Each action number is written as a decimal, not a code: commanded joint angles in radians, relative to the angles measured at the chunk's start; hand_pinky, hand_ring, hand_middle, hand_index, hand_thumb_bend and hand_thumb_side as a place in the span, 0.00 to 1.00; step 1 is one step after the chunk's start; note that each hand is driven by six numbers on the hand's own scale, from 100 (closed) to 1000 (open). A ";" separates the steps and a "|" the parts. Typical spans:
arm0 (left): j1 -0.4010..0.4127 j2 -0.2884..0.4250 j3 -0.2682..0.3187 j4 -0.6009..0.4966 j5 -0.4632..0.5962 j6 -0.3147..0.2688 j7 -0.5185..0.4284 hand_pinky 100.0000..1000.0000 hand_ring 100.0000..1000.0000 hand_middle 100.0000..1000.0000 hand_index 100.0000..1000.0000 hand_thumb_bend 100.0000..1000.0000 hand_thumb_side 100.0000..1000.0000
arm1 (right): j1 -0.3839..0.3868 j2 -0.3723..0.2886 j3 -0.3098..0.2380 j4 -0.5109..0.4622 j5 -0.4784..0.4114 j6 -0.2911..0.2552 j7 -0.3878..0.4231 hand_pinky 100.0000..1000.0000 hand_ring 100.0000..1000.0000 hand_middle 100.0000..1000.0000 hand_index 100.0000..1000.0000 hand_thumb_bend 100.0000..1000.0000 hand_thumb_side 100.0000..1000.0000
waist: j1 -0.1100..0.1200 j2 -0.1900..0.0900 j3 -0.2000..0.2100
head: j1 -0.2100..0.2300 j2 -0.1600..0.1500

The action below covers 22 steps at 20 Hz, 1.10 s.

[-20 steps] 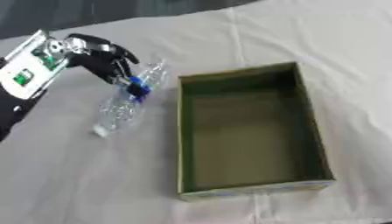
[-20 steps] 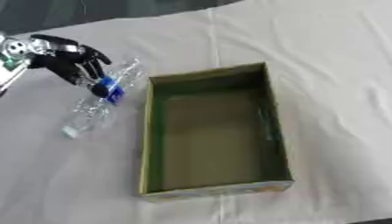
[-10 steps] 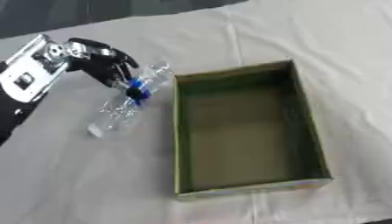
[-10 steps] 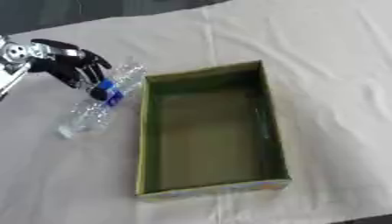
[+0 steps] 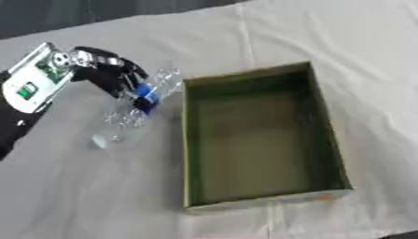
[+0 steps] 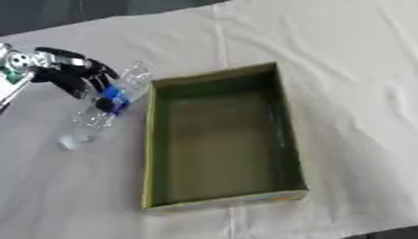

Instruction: Pick up objects on the table and place them in the box.

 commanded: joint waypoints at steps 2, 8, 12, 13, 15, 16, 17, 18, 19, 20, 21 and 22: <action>-0.005 0.008 0.003 -0.001 -0.004 -0.005 -0.009 0.62 0.76 0.69 0.94 1.00 0.50 | -0.021 -0.025 -0.003 -0.008 -0.010 0.001 0.009 0.66 0.76 0.89 0.73 0.32 1.00 | -0.004 -0.014 -0.002 | -0.003 -0.010; 0.001 -0.012 0.000 0.012 -0.010 -0.015 -0.014 0.62 0.76 0.70 0.94 1.00 0.51 | -0.026 -0.025 -0.002 -0.007 -0.015 0.002 0.019 0.66 0.76 0.89 0.73 0.32 1.00 | 0.000 -0.011 -0.010 | -0.004 -0.015; 0.004 -0.020 -0.001 0.020 -0.013 -0.020 -0.016 0.62 0.76 0.70 0.94 1.00 0.51 | -0.029 -0.026 -0.001 -0.007 -0.018 0.003 0.024 0.66 0.75 0.89 0.73 0.32 1.00 | 0.003 -0.009 -0.011 | -0.003 -0.019; 0.004 -0.022 -0.001 0.022 -0.014 -0.021 -0.017 0.62 0.76 0.70 0.94 1.00 0.51 | -0.030 -0.026 0.000 -0.007 -0.019 0.003 0.025 0.66 0.75 0.89 0.73 0.32 1.00 | 0.003 -0.008 -0.011 | -0.004 -0.019; 0.005 -0.024 -0.002 0.024 -0.014 -0.023 -0.019 0.62 0.76 0.70 0.94 1.00 0.51 | -0.030 -0.026 0.000 -0.007 -0.020 0.002 0.028 0.66 0.75 0.89 0.73 0.32 1.00 | 0.005 -0.007 -0.012 | -0.003 -0.020; 0.005 -0.025 -0.002 0.025 -0.014 -0.024 -0.019 0.62 0.76 0.70 0.94 1.00 0.51 | -0.030 -0.027 0.000 -0.007 -0.020 0.002 0.029 0.66 0.75 0.89 0.73 0.32 1.00 | 0.005 -0.006 -0.012 | -0.003 -0.021; 0.006 -0.026 -0.002 0.026 -0.014 -0.025 -0.019 0.62 0.76 0.70 0.94 1.00 0.51 | -0.030 -0.027 0.000 -0.007 -0.021 0.002 0.031 0.66 0.75 0.89 0.73 0.32 1.00 | 0.006 -0.006 -0.013 | -0.003 -0.021; 0.006 -0.026 -0.001 0.026 -0.014 -0.026 -0.020 0.62 0.76 0.70 0.94 1.00 0.51 | -0.030 -0.027 0.000 -0.006 -0.021 0.002 0.032 0.66 0.75 0.89 0.73 0.32 1.00 | 0.007 -0.005 -0.013 | -0.003 -0.022; 0.007 -0.027 -0.001 0.027 -0.015 -0.026 -0.020 0.62 0.76 0.70 0.94 1.00 0.51 | -0.030 -0.028 -0.001 -0.006 -0.021 0.001 0.033 0.66 0.75 0.89 0.73 0.32 1.00 | 0.008 -0.004 -0.015 | -0.002 -0.023; 0.007 -0.027 -0.001 0.027 -0.015 -0.027 -0.020 0.62 0.76 0.70 0.94 1.00 0.51 | -0.030 -0.028 -0.001 -0.006 -0.022 0.001 0.034 0.66 0.75 0.89 0.73 0.32 1.00 | 0.008 -0.003 -0.015 | -0.002 -0.024; 0.008 -0.028 -0.001 0.028 -0.015 -0.027 -0.020 0.62 0.76 0.70 0.94 1.00 0.52 | -0.030 -0.029 -0.001 -0.006 -0.022 0.001 0.035 0.66 0.75 0.89 0.73 0.32 1.00 | 0.009 -0.003 -0.016 | -0.002 -0.025; 0.009 -0.029 -0.001 0.029 -0.016 -0.027 -0.020 0.62 0.76 0.69 0.94 1.00 0.52 | -0.030 -0.029 -0.002 -0.006 -0.022 0.002 0.035 0.66 0.75 0.89 0.73 0.32 1.00 | 0.010 -0.002 -0.016 | -0.002 -0.026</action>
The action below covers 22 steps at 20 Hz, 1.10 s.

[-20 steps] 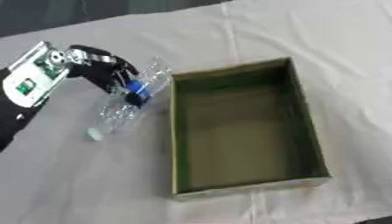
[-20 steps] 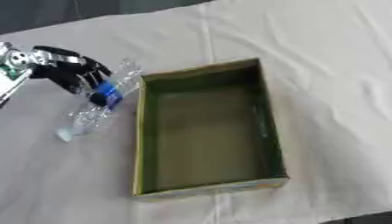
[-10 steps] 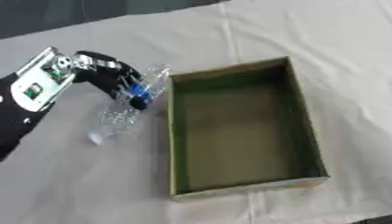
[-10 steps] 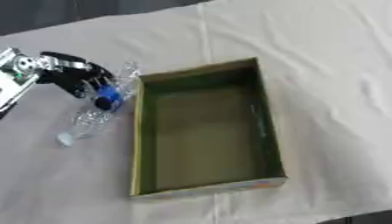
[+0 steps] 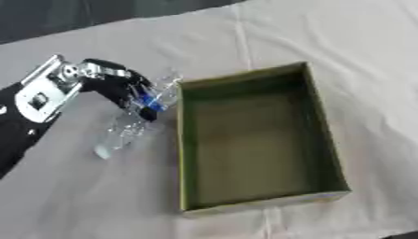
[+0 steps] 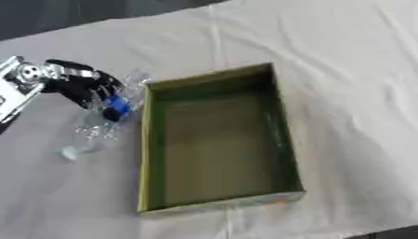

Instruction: Pick up objects on the table and place them in the box.

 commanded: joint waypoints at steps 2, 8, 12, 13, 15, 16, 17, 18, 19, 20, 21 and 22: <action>-0.002 0.003 0.003 0.002 -0.029 -0.006 0.005 0.63 0.76 0.67 0.94 1.00 0.52 | -0.020 -0.029 -0.003 -0.007 -0.007 0.000 0.007 0.66 0.76 0.90 0.73 0.32 1.00 | -0.003 -0.012 0.000 | -0.004 -0.018; -0.009 -0.040 0.014 0.007 -0.213 -0.048 0.089 0.61 0.76 0.61 0.94 1.00 0.49 | -0.008 -0.027 -0.006 -0.012 -0.007 0.014 0.012 0.67 0.76 0.90 0.74 0.31 1.00 | 0.007 -0.017 0.014 | -0.008 -0.022; -0.004 -0.067 0.024 0.039 -0.259 -0.083 0.100 0.61 0.76 0.61 0.94 1.00 0.49 | -0.006 -0.027 -0.006 -0.017 -0.009 0.022 0.017 0.67 0.76 0.90 0.74 0.31 1.00 | 0.013 -0.017 0.016 | -0.010 -0.029; -0.003 -0.071 0.026 0.047 -0.264 -0.089 0.100 0.61 0.75 0.61 0.94 1.00 0.49 | -0.005 -0.028 -0.006 -0.017 -0.009 0.023 0.018 0.67 0.76 0.90 0.75 0.31 1.00 | 0.015 -0.017 0.015 | -0.010 -0.031; 0.000 -0.079 0.030 0.061 -0.271 -0.099 0.101 0.61 0.75 0.61 0.94 1.00 0.49 | -0.002 -0.029 -0.007 -0.019 -0.010 0.027 0.021 0.67 0.76 0.90 0.75 0.31 1.00 | 0.020 -0.016 0.015 | -0.009 -0.035; 0.000 -0.082 0.032 0.067 -0.274 -0.103 0.102 0.61 0.75 0.61 0.94 1.00 0.49 | -0.001 -0.029 -0.007 -0.020 -0.010 0.028 0.022 0.67 0.76 0.90 0.75 0.31 1.00 | 0.022 -0.016 0.015 | -0.009 -0.038; 0.001 -0.085 0.033 0.073 -0.276 -0.107 0.103 0.60 0.75 0.61 0.93 1.00 0.49 | -0.001 -0.030 -0.007 -0.021 -0.011 0.030 0.024 0.67 0.76 0.91 0.75 0.31 1.00 | 0.024 -0.016 0.015 | -0.008 -0.040; 0.002 -0.087 0.034 0.077 -0.277 -0.110 0.103 0.60 0.74 0.60 0.93 1.00 0.48 | 0.000 -0.030 -0.007 -0.021 -0.011 0.032 0.025 0.67 0.76 0.91 0.75 0.31 1.00 | 0.026 -0.015 0.015 | -0.008 -0.043; 0.002 -0.089 0.035 0.080 -0.278 -0.114 0.104 0.59 0.74 0.60 0.92 1.00 0.47 | 0.001 -0.030 -0.008 -0.022 -0.011 0.033 0.027 0.67 0.76 0.91 0.75 0.31 1.00 | 0.027 -0.015 0.015 | -0.008 -0.045; 0.002 -0.089 0.035 0.082 -0.280 -0.116 0.106 0.60 0.74 0.60 0.93 1.00 0.48 | 0.001 -0.030 -0.008 -0.022 -0.012 0.034 0.028 0.67 0.76 0.91 0.75 0.31 1.00 | 0.028 -0.015 0.015 | -0.008 -0.046; 0.002 -0.089 0.036 0.084 -0.282 -0.118 0.107 0.58 0.72 0.59 0.91 0.96 0.41 | 0.002 -0.031 -0.008 -0.023 -0.012 0.035 0.030 0.67 0.76 0.91 0.75 0.31 1.00 | 0.029 -0.015 0.015 | -0.008 -0.047; 0.002 -0.088 0.036 0.085 -0.285 -0.119 0.109 0.58 0.73 0.59 0.91 0.97 0.41 | 0.002 -0.031 -0.008 -0.023 -0.013 0.036 0.031 0.67 0.76 0.91 0.75 0.31 1.00 | 0.030 -0.014 0.015 | -0.007 -0.048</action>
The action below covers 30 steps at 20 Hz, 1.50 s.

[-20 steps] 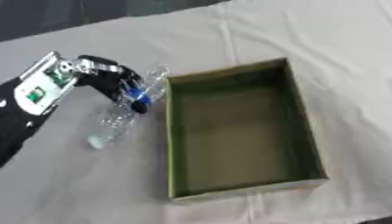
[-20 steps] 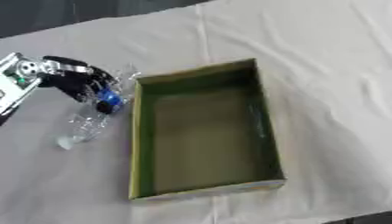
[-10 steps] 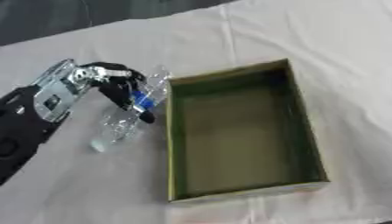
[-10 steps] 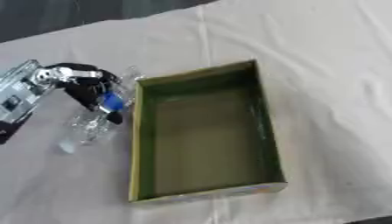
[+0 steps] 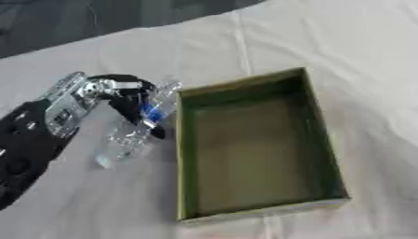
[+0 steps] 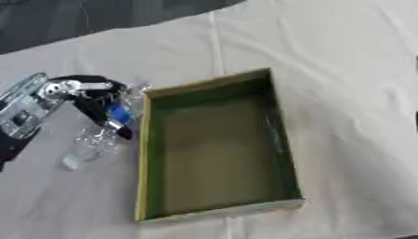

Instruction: Pick up objects on the table and place them in the box.

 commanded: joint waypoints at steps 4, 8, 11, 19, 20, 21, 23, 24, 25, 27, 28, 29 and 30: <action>-0.002 0.009 0.005 0.016 -0.027 -0.004 0.013 0.50 0.65 0.56 0.86 0.83 0.30 | -0.008 -0.030 -0.007 -0.023 -0.007 0.005 0.007 0.67 0.76 0.91 0.75 0.31 1.00 | -0.005 -0.014 0.002 | 0.002 -0.018; 0.001 0.006 0.007 0.020 -0.045 -0.005 0.023 0.47 0.61 0.55 0.84 0.78 0.25 | -0.008 -0.030 -0.008 -0.024 -0.008 0.006 0.010 0.67 0.76 0.91 0.75 0.31 1.00 | -0.004 -0.013 0.001 | 0.002 -0.020; 0.004 0.002 0.009 0.024 -0.057 -0.007 0.031 0.41 0.57 0.53 0.81 0.66 0.15 | -0.009 -0.030 -0.009 -0.024 -0.009 0.007 0.010 0.67 0.76 0.91 0.75 0.31 1.00 | -0.003 -0.013 0.000 | 0.002 -0.021; 0.008 0.005 0.008 0.004 -0.094 -0.029 0.073 0.24 0.42 0.40 0.60 0.37 0.00 | -0.010 -0.028 -0.009 -0.028 -0.010 0.015 0.008 0.67 0.76 0.91 0.75 0.31 1.00 | 0.000 -0.014 0.004 | 0.001 -0.025; 0.008 0.006 0.007 -0.001 -0.097 -0.038 0.080 0.18 0.36 0.35 0.54 0.37 0.00 | -0.010 -0.027 -0.009 -0.029 -0.010 0.017 0.008 0.67 0.75 0.90 0.75 0.30 1.00 | 0.001 -0.014 0.005 | 0.001 -0.026; 0.009 0.008 0.006 -0.006 -0.100 -0.046 0.088 0.12 0.30 0.29 0.47 0.37 0.00 | -0.010 -0.026 -0.009 -0.030 -0.011 0.019 0.008 0.67 0.75 0.90 0.75 0.30 1.00 | 0.001 -0.014 0.005 | 0.001 -0.027; 0.010 0.010 0.004 -0.016 -0.111 -0.066 0.106 0.00 0.21 0.16 0.34 0.34 0.00 | -0.010 -0.025 -0.009 -0.031 -0.012 0.022 0.008 0.67 0.75 0.90 0.75 0.30 1.00 | 0.002 -0.015 0.007 | 0.000 -0.029; 0.011 0.011 0.003 -0.020 -0.119 -0.076 0.114 0.00 0.17 0.10 0.29 0.32 0.00 | -0.010 -0.024 -0.009 -0.032 -0.012 0.023 0.007 0.67 0.75 0.90 0.75 0.30 1.00 | 0.002 -0.016 0.007 | 0.000 -0.029; 0.012 0.012 0.003 -0.023 -0.128 -0.085 0.122 0.00 0.14 0.06 0.25 0.31 0.00 | -0.010 -0.024 -0.009 -0.032 -0.013 0.024 0.007 0.67 0.75 0.90 0.75 0.30 1.00 | 0.001 -0.016 0.007 | -0.001 -0.030; 0.014 0.015 0.001 -0.028 -0.147 -0.104 0.131 0.00 0.09 0.02 0.21 0.31 0.00 | -0.010 -0.023 -0.009 -0.033 -0.013 0.026 0.007 0.67 0.75 0.90 0.75 0.30 1.00 | 0.001 -0.016 0.007 | -0.001 -0.031; 0.015 0.018 0.000 -0.031 -0.160 -0.114 0.131 0.00 0.09 0.01 0.21 0.32 0.00 | -0.009 -0.023 -0.009 -0.033 -0.012 0.027 0.007 0.67 0.75 0.90 0.75 0.31 1.00 | 0.001 -0.017 0.007 | -0.001 -0.032; 0.017 0.021 0.000 -0.035 -0.174 -0.124 0.132 0.00 0.08 0.00 0.21 0.34 0.00 | -0.008 -0.023 -0.010 -0.033 -0.012 0.027 0.007 0.67 0.75 0.90 0.75 0.30 1.00 | 0.001 -0.017 0.006 | -0.002 -0.032; 0.017 0.026 0.000 -0.042 -0.194 -0.135 0.135 0.00 0.08 0.00 0.21 0.34 0.00 | -0.008 -0.023 -0.011 -0.033 -0.012 0.028 0.007 0.67 0.75 0.90 0.75 0.30 1.00 | 0.002 -0.017 0.006 | -0.002 -0.032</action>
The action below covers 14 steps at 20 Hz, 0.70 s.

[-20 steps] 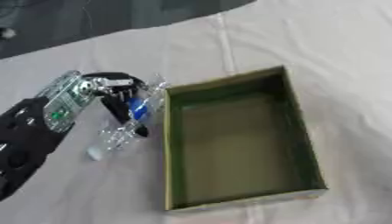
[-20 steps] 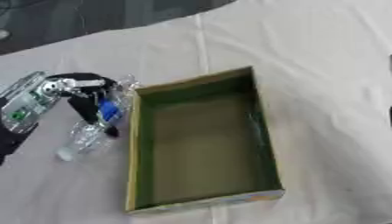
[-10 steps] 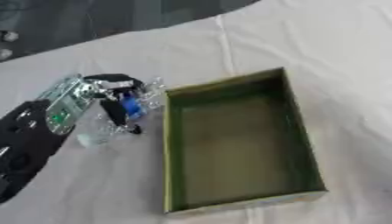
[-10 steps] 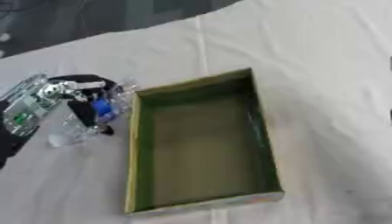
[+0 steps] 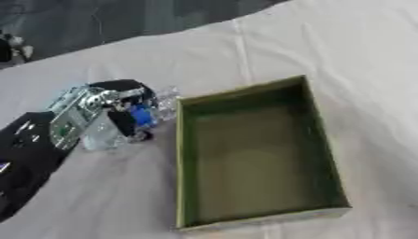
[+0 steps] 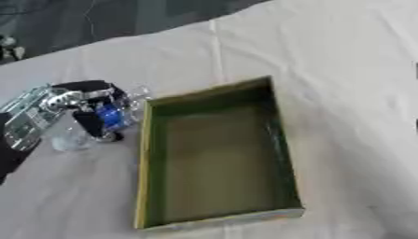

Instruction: Pick up objects on the table and place them in the box.

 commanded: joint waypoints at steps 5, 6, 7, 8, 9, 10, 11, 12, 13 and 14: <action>0.011 0.075 0.000 -0.070 -0.212 -0.085 0.066 0.00 0.10 0.00 0.23 0.40 0.00 | -0.005 -0.015 -0.012 -0.020 -0.002 0.005 -0.001 0.67 0.75 0.89 0.75 0.30 1.00 | -0.010 -0.018 -0.001 | -0.005 -0.014; 0.013 0.085 0.004 -0.083 -0.252 -0.097 0.081 0.00 0.10 0.00 0.24 0.42 0.00 | -0.004 -0.015 -0.012 -0.019 -0.002 0.005 -0.001 0.67 0.75 0.89 0.75 0.30 1.00 | -0.011 -0.018 0.000 | -0.006 -0.014; 0.017 0.094 0.007 -0.097 -0.291 -0.108 0.096 0.00 0.11 0.00 0.25 0.43 0.00 | -0.004 -0.014 -0.012 -0.019 -0.001 0.005 -0.001 0.67 0.75 0.89 0.75 0.30 1.00 | -0.011 -0.018 0.000 | -0.007 -0.014; 0.021 0.106 0.012 -0.113 -0.329 -0.118 0.111 0.00 0.11 0.00 0.25 0.44 0.00 | -0.004 -0.014 -0.012 -0.018 -0.001 0.005 0.000 0.67 0.75 0.89 0.75 0.30 1.00 | -0.012 -0.018 0.001 | -0.009 -0.012; 0.026 0.117 0.017 -0.129 -0.363 -0.125 0.124 0.00 0.11 0.00 0.25 0.44 0.00 | -0.004 -0.014 -0.012 -0.017 -0.001 0.004 0.000 0.67 0.75 0.89 0.75 0.30 1.00 | -0.013 -0.019 0.002 | -0.010 -0.012; 0.031 0.130 0.025 -0.142 -0.390 -0.129 0.134 0.00 0.11 0.00 0.25 0.45 0.00 | -0.004 -0.014 -0.012 -0.016 -0.001 0.003 0.001 0.67 0.75 0.89 0.75 0.31 1.00 | -0.015 -0.019 0.003 | -0.011 -0.010; 0.037 0.142 0.032 -0.155 -0.410 -0.131 0.141 0.00 0.11 0.00 0.25 0.45 0.00 | -0.005 -0.014 -0.012 -0.015 0.000 0.002 0.002 0.67 0.75 0.89 0.75 0.31 1.00 | -0.016 -0.019 0.004 | -0.012 -0.009; 0.042 0.157 0.042 -0.168 -0.426 -0.129 0.148 0.00 0.11 0.00 0.26 0.46 0.00 | -0.005 -0.014 -0.013 -0.014 0.000 0.001 0.002 0.67 0.75 0.89 0.75 0.31 1.00 | -0.017 -0.020 0.005 | -0.015 -0.007; 0.047 0.170 0.050 -0.179 -0.437 -0.126 0.153 0.00 0.11 0.00 0.26 0.46 0.00 | -0.005 -0.014 -0.013 -0.013 -0.001 0.000 0.002 0.67 0.75 0.89 0.75 0.31 1.00 | -0.018 -0.020 0.006 | -0.016 -0.006; 0.051 0.184 0.059 -0.190 -0.444 -0.122 0.157 0.00 0.11 0.00 0.26 0.46 0.00 | -0.005 -0.014 -0.013 -0.012 0.000 -0.001 0.002 0.67 0.75 0.89 0.75 0.31 1.00 | -0.020 -0.021 0.008 | -0.018 -0.004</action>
